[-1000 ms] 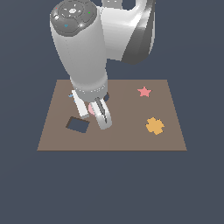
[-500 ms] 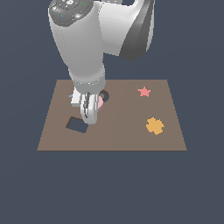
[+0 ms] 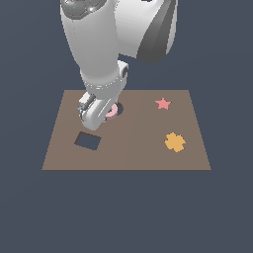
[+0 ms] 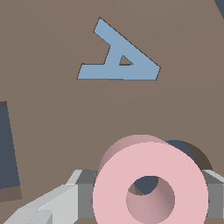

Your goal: Insert a designated object into the corresponding slot on a board.

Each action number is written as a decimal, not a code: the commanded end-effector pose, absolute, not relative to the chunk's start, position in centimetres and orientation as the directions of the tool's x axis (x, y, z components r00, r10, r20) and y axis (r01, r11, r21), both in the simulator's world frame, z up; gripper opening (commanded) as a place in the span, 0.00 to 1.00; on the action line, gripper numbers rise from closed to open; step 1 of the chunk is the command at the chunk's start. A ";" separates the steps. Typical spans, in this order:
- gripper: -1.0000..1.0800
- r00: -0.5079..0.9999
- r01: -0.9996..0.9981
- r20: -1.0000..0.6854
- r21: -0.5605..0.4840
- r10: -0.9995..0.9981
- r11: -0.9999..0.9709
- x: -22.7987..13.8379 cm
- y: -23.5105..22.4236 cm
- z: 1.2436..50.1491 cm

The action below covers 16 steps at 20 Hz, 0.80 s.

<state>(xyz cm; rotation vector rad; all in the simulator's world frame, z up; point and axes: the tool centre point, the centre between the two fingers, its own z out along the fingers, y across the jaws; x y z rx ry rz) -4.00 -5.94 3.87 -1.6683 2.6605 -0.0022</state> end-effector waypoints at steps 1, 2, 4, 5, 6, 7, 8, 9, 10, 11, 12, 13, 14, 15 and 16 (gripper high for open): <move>0.00 -0.524 -0.852 -0.001 -0.002 -0.852 0.524 -4.5 -5.7 3.9; 0.00 -0.554 -0.833 -0.001 -0.002 -0.833 0.554 -4.6 -5.6 3.9; 0.00 -0.608 -0.794 -0.001 -0.002 -0.794 0.608 -4.9 -5.5 4.0; 0.00 -0.632 -0.775 -0.001 -0.002 -0.775 0.632 -5.1 -5.4 4.0; 0.00 -0.655 -0.756 -0.001 -0.002 -0.756 0.655 -5.2 -5.3 4.0; 0.00 -0.675 -0.737 -0.001 -0.002 -0.737 0.675 -5.3 -5.2 4.0; 0.00 -0.694 -0.720 -0.001 -0.002 -0.720 0.694 -5.4 -5.1 4.0; 0.00 -0.712 -0.702 -0.001 -0.002 -0.702 0.712 -5.5 -5.0 4.0; 0.00 -0.728 -0.685 -0.001 -0.001 -0.685 0.728 -5.6 -4.9 4.0; 0.00 -0.743 -0.669 -0.001 -0.001 -0.669 0.743 -5.7 -4.8 4.0; 0.00 -0.756 -0.654 -0.001 -0.001 -0.654 0.756 -5.7 -4.8 4.0; 0.00 -0.768 -0.640 -0.001 -0.001 -0.640 0.768 -5.8 -4.7 4.0; 0.00 -0.779 -0.626 -0.001 -0.001 -0.626 0.779 -5.9 -4.6 4.0; 0.00 -0.789 -0.614 -0.001 -0.001 -0.614 0.789 -5.9 -4.6 4.0; 0.00 -0.798 -0.602 -0.001 -0.001 -0.602 0.798 -6.0 -4.5 4.0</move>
